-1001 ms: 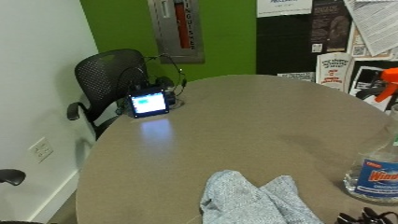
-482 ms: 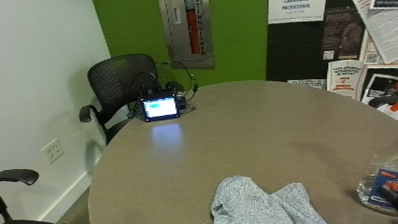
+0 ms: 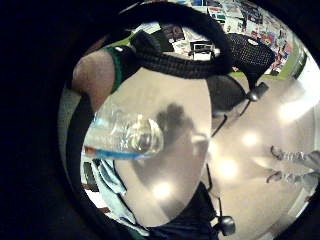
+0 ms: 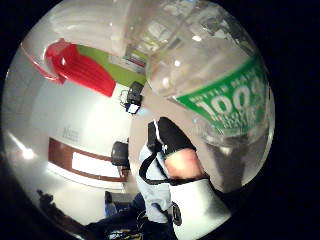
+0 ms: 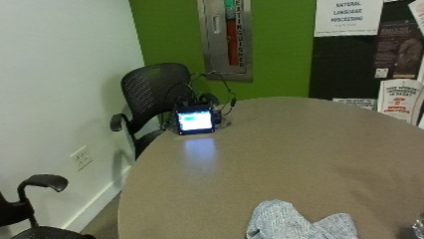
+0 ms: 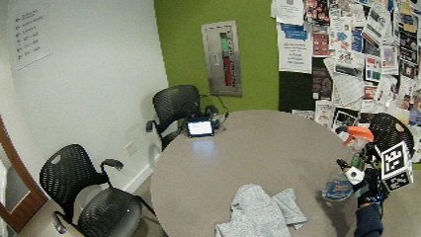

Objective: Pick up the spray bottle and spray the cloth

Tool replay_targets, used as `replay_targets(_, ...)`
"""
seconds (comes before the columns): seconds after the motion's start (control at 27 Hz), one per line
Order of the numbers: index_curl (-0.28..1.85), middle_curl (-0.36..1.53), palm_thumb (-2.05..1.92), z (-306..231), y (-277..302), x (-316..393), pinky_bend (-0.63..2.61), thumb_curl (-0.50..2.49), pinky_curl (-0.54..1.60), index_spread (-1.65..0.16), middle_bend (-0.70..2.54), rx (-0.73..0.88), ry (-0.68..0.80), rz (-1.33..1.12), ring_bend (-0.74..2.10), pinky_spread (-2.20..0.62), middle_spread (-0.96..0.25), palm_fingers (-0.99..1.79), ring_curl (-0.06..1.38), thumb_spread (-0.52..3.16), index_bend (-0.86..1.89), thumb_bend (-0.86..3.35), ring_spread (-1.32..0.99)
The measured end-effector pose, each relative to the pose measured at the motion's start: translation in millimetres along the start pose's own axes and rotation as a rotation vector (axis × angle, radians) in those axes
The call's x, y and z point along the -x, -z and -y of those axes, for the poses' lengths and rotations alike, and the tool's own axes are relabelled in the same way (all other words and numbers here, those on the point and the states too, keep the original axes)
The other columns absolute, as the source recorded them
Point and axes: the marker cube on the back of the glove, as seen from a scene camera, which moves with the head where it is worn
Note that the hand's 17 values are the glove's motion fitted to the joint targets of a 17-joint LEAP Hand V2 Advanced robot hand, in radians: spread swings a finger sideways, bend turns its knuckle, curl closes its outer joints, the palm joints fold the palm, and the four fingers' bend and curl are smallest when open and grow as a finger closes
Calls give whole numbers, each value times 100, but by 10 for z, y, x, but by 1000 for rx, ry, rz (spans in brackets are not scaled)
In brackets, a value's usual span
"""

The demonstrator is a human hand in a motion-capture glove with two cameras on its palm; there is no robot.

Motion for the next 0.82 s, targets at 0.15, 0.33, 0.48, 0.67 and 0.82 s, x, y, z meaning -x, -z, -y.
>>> replay_targets(0.15,23,25,54,82,-79,-54,58,35,35,-36,27,-62,14,63,46,25,2,53,26,106,14,-2,7)
replay_targets(0.33,28,33,71,199,-208,-198,32,40,27,-32,47,-210,37,168,52,21,-8,99,28,101,25,5,-7)
replay_targets(0.48,30,37,85,245,-299,-248,49,47,33,-31,47,-306,46,220,58,-6,-13,122,33,84,15,7,-16)
replay_targets(0.67,32,40,90,255,-341,-241,58,51,38,-29,47,-328,72,234,59,-19,-15,124,38,73,14,4,-20)
replay_targets(0.82,34,42,93,225,-274,-219,60,54,39,-29,47,-316,84,213,59,-24,-16,124,40,67,15,2,-21)
